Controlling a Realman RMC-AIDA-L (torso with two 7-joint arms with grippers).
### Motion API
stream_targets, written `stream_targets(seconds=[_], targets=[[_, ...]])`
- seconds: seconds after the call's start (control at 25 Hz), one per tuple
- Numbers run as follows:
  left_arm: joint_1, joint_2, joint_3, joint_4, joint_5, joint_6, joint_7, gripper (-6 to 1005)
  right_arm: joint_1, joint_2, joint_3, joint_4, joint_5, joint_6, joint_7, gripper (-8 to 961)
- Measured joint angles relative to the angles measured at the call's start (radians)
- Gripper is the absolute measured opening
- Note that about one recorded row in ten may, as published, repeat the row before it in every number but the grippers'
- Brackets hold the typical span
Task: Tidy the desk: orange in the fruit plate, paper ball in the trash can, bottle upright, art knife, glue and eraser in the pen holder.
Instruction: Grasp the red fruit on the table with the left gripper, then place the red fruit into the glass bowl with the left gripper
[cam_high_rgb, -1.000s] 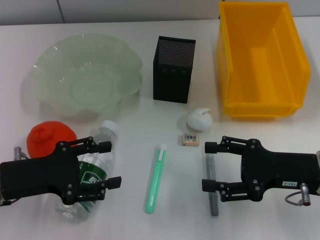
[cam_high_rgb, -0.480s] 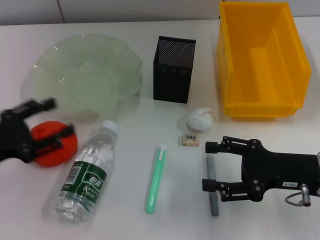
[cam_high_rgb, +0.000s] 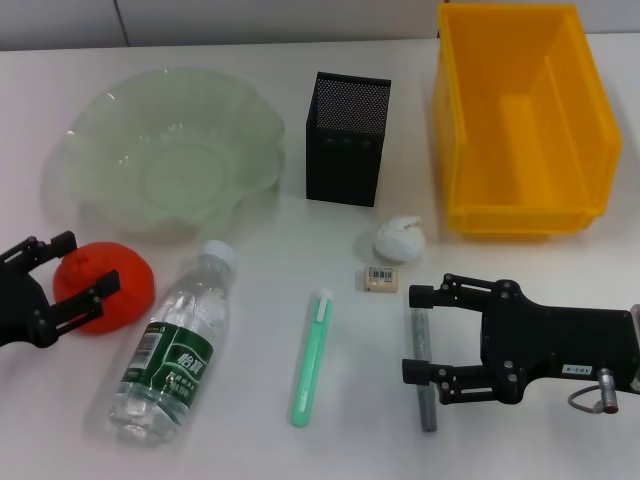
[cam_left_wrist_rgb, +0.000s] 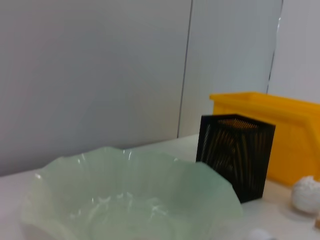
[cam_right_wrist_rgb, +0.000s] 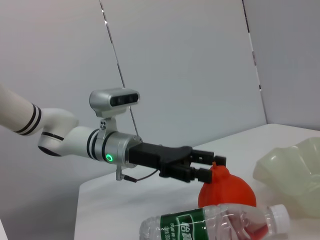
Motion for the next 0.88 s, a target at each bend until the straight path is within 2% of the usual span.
stream_targets(seconds=[0.24,0.56,0.64,0.76,0.88], targets=[[-0.007,-0.004,0.000,-0.002,0.017,-0.063,-0.001,701,-0.001,-0.001,0.002,0.000,-0.001,0.001,0.001,843],[-0.011,-0.004,0.007,0.013,0.021,-0.083,-0.009,534,-0.003,-0.001,0.008,0.000,-0.003,0.001,0.003,842],[-0.004,-0.007,-0.004,0.033,0.012,-0.044,-0.008,492,-0.003,-0.002,0.008,0.000,-0.003,0.001,0.004,842],[0.001,-0.008,-0.027,0.069,-0.032,0.055,-0.007,272,-0.003,-0.002,0.009,0.000,-0.003,0.001,0.005,842],[0.000,-0.008,-0.031,0.103,-0.122,0.145,-0.013,246,-0.003,-0.002,0.010,0.000,-0.002,0.002,0.006,842]])
